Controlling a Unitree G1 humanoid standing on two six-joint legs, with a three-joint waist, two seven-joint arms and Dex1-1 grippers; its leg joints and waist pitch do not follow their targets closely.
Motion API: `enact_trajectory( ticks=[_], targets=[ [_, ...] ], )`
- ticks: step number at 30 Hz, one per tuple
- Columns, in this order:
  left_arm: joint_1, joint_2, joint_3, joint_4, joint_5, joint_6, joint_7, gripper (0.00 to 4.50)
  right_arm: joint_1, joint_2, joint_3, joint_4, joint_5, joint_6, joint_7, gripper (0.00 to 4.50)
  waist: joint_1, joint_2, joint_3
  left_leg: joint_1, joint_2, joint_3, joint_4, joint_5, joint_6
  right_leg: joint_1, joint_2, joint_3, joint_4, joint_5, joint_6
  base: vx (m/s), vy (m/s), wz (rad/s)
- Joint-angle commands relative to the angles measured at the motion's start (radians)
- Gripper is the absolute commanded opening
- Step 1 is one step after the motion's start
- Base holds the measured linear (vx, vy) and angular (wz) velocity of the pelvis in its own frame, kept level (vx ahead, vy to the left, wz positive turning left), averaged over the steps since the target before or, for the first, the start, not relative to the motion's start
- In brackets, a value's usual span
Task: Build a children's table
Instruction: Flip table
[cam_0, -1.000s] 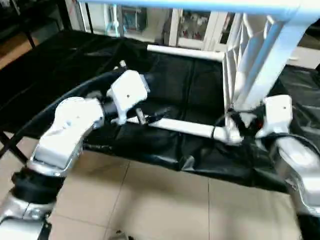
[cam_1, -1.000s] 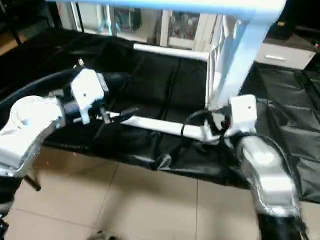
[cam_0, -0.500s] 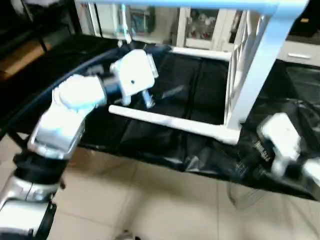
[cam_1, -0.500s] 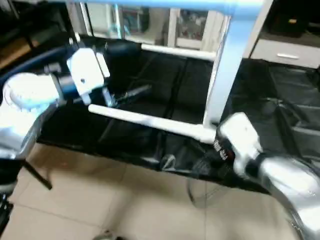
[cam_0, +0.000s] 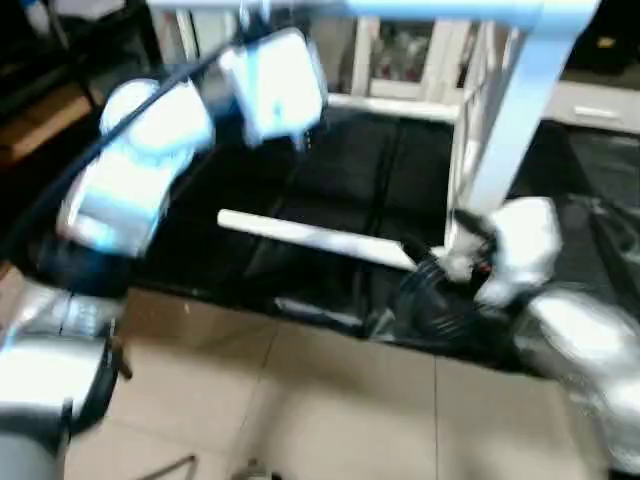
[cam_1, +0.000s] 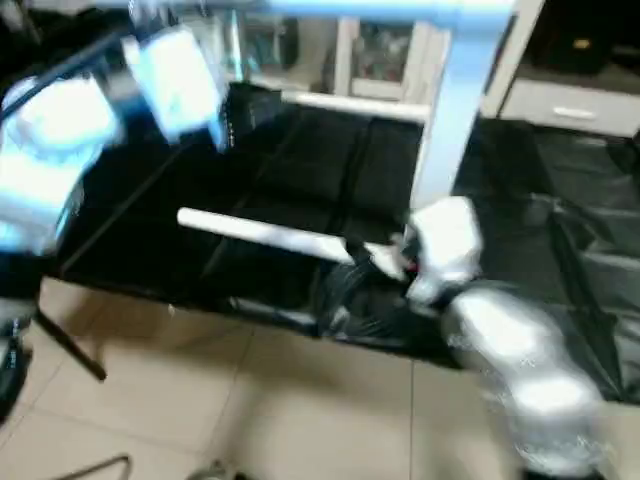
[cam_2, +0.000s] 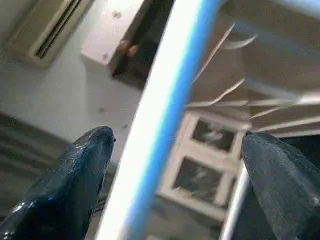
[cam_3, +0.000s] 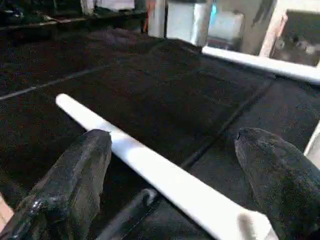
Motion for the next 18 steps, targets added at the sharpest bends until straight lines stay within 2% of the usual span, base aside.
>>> enact_trajectory(
  ticks=[1,3,4,5,6,10,12,13,14,18],
  targets=[
    [-0.057,0.014,-0.026,0.090,0.079,-0.055,0.073,4.50,-0.021,0.022,0.010,0.022,-0.019,-0.015,-0.036,4.24,-0.002,-0.004,-0.074,0.024,0.041,-0.025,-0.076,-0.166,-0.078,0.031,-0.052,0.025,-0.056,-0.036,-0.140,0.000,0.000,0.00],
    [-0.081,0.020,-0.035,0.131,0.112,-0.077,0.111,4.50,-0.024,0.034,0.014,0.027,-0.024,-0.016,-0.050,4.24,-0.003,-0.002,-0.075,0.023,0.038,-0.024,-0.075,-0.162,-0.081,0.033,-0.053,0.024,-0.054,-0.019,-0.138,0.000,0.000,0.00],
    [-0.125,0.022,-0.051,0.205,0.157,-0.110,0.151,4.50,-0.028,0.053,0.025,0.036,-0.040,-0.022,-0.064,4.24,-0.003,-0.005,-0.077,0.020,0.038,-0.026,-0.073,-0.140,-0.079,0.039,-0.053,0.024,-0.052,0.018,-0.135,0.000,0.000,0.00],
    [-0.130,0.021,-0.052,0.215,0.161,-0.115,0.155,4.50,-0.028,0.056,0.026,0.037,-0.043,-0.023,-0.065,4.24,-0.001,-0.004,-0.078,0.022,0.037,-0.024,-0.070,-0.124,-0.077,0.036,-0.053,0.024,-0.050,0.045,-0.137,0.000,0.000,0.00],
    [-0.162,0.018,-0.069,0.286,0.193,-0.152,0.182,4.50,-0.027,0.078,0.033,0.036,-0.036,-0.026,-0.058,4.24,-0.001,-0.001,-0.078,0.021,0.036,-0.024,-0.068,-0.118,-0.074,0.039,-0.054,0.024,-0.048,0.062,-0.141,0.000,0.000,0.00],
    [-0.225,0.008,-0.115,0.429,0.267,-0.200,0.245,4.50,-0.004,0.118,0.048,0.010,0.033,-0.036,-0.009,4.24,0.000,-0.002,-0.074,0.022,0.040,-0.027,-0.073,-0.169,-0.071,0.040,-0.059,0.026,-0.053,0.018,-0.146,0.000,0.000,0.00],
    [-0.268,-0.002,-0.137,0.514,0.318,-0.220,0.317,4.50,0.017,0.114,0.075,0.000,0.030,-0.045,0.010,4.24,0.002,0.003,-0.073,0.023,0.043,-0.028,-0.074,-0.186,-0.078,0.039,-0.059,0.026,-0.055,0.007,-0.148,0.000,0.000,0.00],
    [-0.281,-0.004,-0.146,0.538,0.336,-0.228,0.339,4.50,0.022,0.113,0.081,0.000,0.025,-0.049,0.011,4.24,0.001,0.002,-0.073,0.022,0.040,-0.027,-0.073,-0.192,-0.078,0.037,-0.055,0.026,-0.057,0.004,-0.143,0.000,0.000,0.00],
    [-0.293,-0.007,-0.153,0.561,0.350,-0.233,0.361,4.50,0.027,0.114,0.085,0.000,0.020,-0.052,0.009,4.24,0.001,0.001,-0.073,0.021,0.041,-0.029,-0.075,-0.198,-0.081,0.040,-0.058,0.026,-0.056,0.001,-0.143,0.000,0.000,0.00],
    [-0.330,-0.015,-0.181,0.648,0.386,-0.248,0.390,4.50,0.030,0.130,0.078,-0.004,0.011,-0.056,0.004,4.24,0.002,0.000,-0.071,0.023,0.042,-0.028,-0.075,-0.210,-0.080,0.037,-0.060,0.028,-0.059,-0.023,-0.156,0.000,0.000,0.00]
  ],
)
